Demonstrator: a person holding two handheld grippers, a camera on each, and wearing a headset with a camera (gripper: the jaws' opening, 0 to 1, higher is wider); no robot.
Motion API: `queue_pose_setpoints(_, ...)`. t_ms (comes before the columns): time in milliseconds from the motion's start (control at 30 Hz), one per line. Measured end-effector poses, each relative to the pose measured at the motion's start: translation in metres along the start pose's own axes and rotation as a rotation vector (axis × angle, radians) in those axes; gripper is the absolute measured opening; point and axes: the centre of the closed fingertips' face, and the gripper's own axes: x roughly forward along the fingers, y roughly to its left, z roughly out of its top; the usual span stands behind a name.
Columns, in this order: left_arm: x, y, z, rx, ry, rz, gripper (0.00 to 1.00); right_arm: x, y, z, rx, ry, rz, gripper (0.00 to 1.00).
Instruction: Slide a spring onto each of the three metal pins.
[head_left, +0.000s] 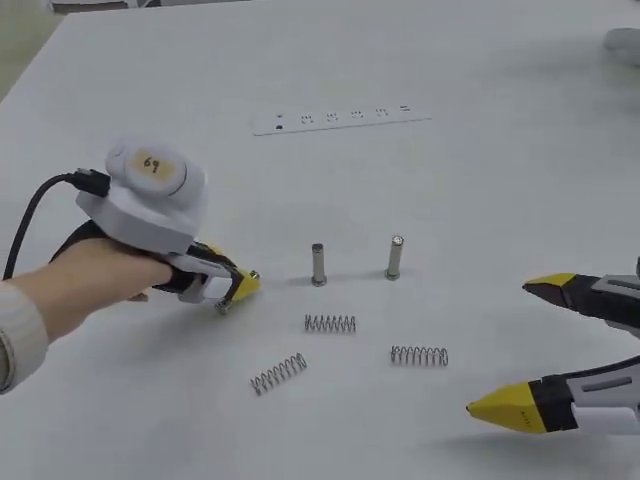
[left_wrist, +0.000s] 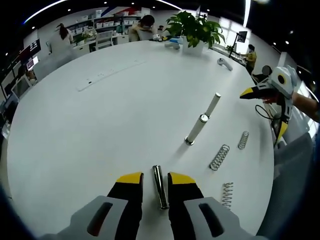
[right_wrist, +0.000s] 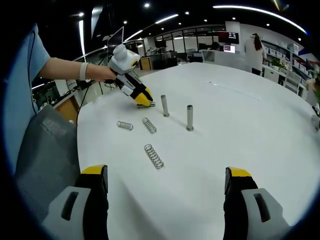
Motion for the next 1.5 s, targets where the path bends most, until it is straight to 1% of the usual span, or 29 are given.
queue_pose_setpoints(133,0.001,0.0001,-0.0008,-0.003,0.006,0.002,0.06,0.0001,0.0007,-0.0006,0.001,0.001,0.0,0.96)
queue_pose_setpoints(433,0.0042,-0.0016,-0.0026,-0.001,0.021,-0.001,0.05,-0.0002,0.0007,-0.0028,0.002,0.006,0.001,0.96)
queue_pose_setpoints(667,0.0072,-0.0025,-0.0033,0.0,0.037,-0.002,0.01,-0.0004,0.0011,-0.0037,0.002,0.007,0.001,0.96)
queue_pose_setpoints(1000,0.0076,-0.0024,-0.0033,-0.013,0.045,0.006,0.01,-0.001,0.0007,-0.0049,0.006,0.006,-0.001,0.96)
queue_pose_setpoints(1200,0.0077,-0.0025,-0.0031,0.001,0.047,0.02,0.0,0.0002,0.0029,-0.0059,0.006,0.008,0.003,0.96)
queue_pose_setpoints(1500,0.0074,-0.0017,-0.0036,-0.031,0.045,0.034,0.0,0.0007,0.0038,-0.0047,0.004,0.006,0.003,0.96)
